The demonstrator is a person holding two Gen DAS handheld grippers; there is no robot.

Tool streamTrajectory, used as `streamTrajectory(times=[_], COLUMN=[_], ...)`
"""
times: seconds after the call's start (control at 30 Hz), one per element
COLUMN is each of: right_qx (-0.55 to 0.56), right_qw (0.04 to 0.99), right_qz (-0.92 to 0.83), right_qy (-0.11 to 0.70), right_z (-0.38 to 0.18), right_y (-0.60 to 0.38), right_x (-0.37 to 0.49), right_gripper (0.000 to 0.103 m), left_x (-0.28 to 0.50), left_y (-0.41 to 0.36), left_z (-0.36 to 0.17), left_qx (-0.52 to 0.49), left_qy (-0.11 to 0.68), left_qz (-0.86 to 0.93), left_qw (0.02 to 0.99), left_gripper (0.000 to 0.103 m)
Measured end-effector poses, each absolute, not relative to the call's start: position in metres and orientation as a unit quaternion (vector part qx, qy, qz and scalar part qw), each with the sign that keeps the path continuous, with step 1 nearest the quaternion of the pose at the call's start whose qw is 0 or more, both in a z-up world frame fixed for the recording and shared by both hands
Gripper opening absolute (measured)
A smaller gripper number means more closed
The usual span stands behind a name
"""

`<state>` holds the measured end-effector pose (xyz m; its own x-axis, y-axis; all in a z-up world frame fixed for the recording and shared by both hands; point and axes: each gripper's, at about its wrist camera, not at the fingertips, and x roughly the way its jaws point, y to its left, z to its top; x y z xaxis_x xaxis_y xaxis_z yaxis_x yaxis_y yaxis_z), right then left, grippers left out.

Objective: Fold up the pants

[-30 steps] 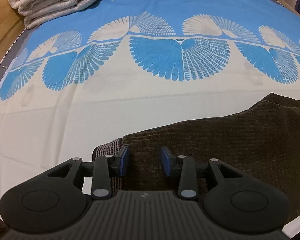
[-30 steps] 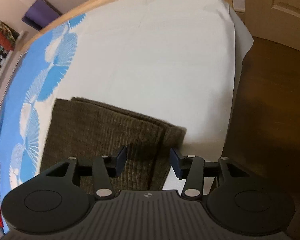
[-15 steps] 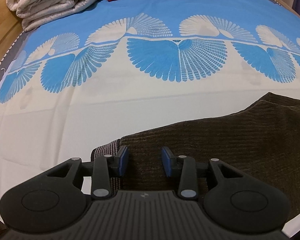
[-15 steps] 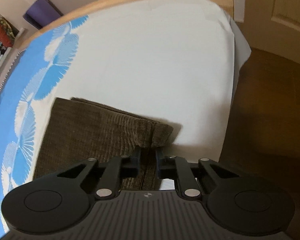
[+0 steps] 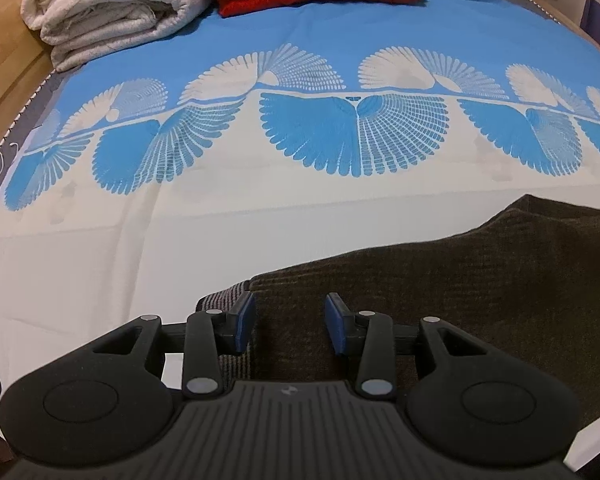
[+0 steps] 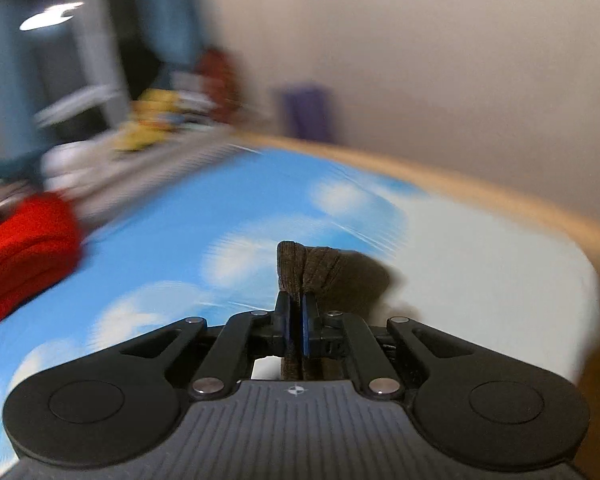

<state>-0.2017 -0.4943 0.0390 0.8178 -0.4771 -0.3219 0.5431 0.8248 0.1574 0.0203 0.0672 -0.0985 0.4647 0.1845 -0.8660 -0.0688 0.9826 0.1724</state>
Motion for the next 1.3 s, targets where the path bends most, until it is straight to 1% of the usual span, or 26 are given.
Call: streamTrajectory(times=[0.1,0.17,0.2,0.3,0.37,0.4,0.43,0.5,0.57,0.6,0.63,0.67,0.77,0.9,0.93,1.0,1.07,1.1,1.13,1.2,1.3], right_qx=[-0.013,-0.088,-0.119,-0.198,-0.230,-0.248,-0.273,-0.304,-0.287,-0.267,-0.258,-0.256,-0.262,-0.316,-0.336,-0.376,-0.375,-0.358,-0.346,-0.333,-0.291], right_qw=[0.985,0.990,0.985,0.941,0.885,0.860,0.841,0.821,0.832,0.843,0.853,0.863,0.865,0.830,0.820,0.812,0.815,0.819,0.823,0.834,0.868], right_qz=[-0.141,-0.031,0.029,0.172,0.243,0.263,0.278,0.306,0.304,0.293,0.277,0.256,0.230,0.243,0.244,0.231,0.219,0.218,0.218,0.216,0.219], right_qy=[0.102,0.105,0.119,0.214,0.324,0.360,0.376,0.375,0.365,0.363,0.359,0.352,0.362,0.389,0.393,0.382,0.383,0.391,0.395,0.383,0.338], right_z=[0.042,0.027,0.016,-0.038,-0.087,-0.108,-0.123,-0.132,-0.123,-0.116,-0.111,-0.109,-0.119,-0.151,-0.159,-0.170,-0.171,-0.168,-0.163,-0.147,-0.106], right_y=[-0.395,-0.333,-0.305,-0.239,-0.206,-0.194,-0.183,-0.171,-0.170,-0.175,-0.180,-0.185,-0.182,-0.170,-0.163,-0.154,-0.151,-0.152,-0.154,-0.160,-0.174], right_x=[-0.192,-0.191,-0.191,-0.185,-0.180,-0.182,-0.187,-0.196,-0.193,-0.188,-0.183,-0.176,-0.161,-0.155,-0.157,-0.159,-0.155,-0.151,-0.149,-0.149,-0.159], right_gripper=[0.005,0.005,0.005,0.006,0.006,0.006,0.006,0.007,0.017,0.033,0.044,0.046,0.047,0.047,0.048,0.048,0.044,0.033,0.019,0.014,0.013], left_x=[0.015,0.012,0.011,0.008,0.007,0.007,0.006,0.004,0.004,0.004,0.005,0.005,0.005,0.003,0.002,0.001,0.000,-0.001,-0.001,-0.002,-0.001], left_y=[0.075,0.083,0.088,0.102,0.107,0.109,0.110,0.110,0.109,0.109,0.108,0.108,0.108,0.111,0.111,0.113,0.114,0.114,0.114,0.114,0.114], left_z=[-0.098,-0.100,-0.100,-0.100,-0.099,-0.098,-0.097,-0.096,-0.095,-0.095,-0.096,-0.097,-0.097,-0.096,-0.095,-0.095,-0.095,-0.095,-0.095,-0.094,-0.092], left_qx=[0.059,0.058,0.059,0.052,0.047,0.044,0.040,0.039,0.042,0.044,0.046,0.048,0.048,0.044,0.043,0.043,0.045,0.045,0.046,0.047,0.040], left_qy=[0.510,0.513,0.515,0.515,0.517,0.515,0.513,0.512,0.510,0.510,0.511,0.512,0.511,0.510,0.510,0.511,0.510,0.510,0.510,0.508,0.503], left_qz=[0.077,0.083,0.086,0.095,0.098,0.098,0.097,0.094,0.092,0.090,0.090,0.089,0.088,0.091,0.091,0.093,0.093,0.092,0.090,0.090,0.088], left_qw=[0.855,0.852,0.851,0.850,0.849,0.851,0.852,0.853,0.854,0.854,0.854,0.853,0.854,0.854,0.854,0.853,0.854,0.854,0.854,0.855,0.859], left_gripper=[0.043,0.043,0.043,0.044,0.044,0.045,0.047,0.048,0.048,0.049,0.049,0.049,0.049,0.050,0.051,0.051,0.051,0.051,0.051,0.051,0.051])
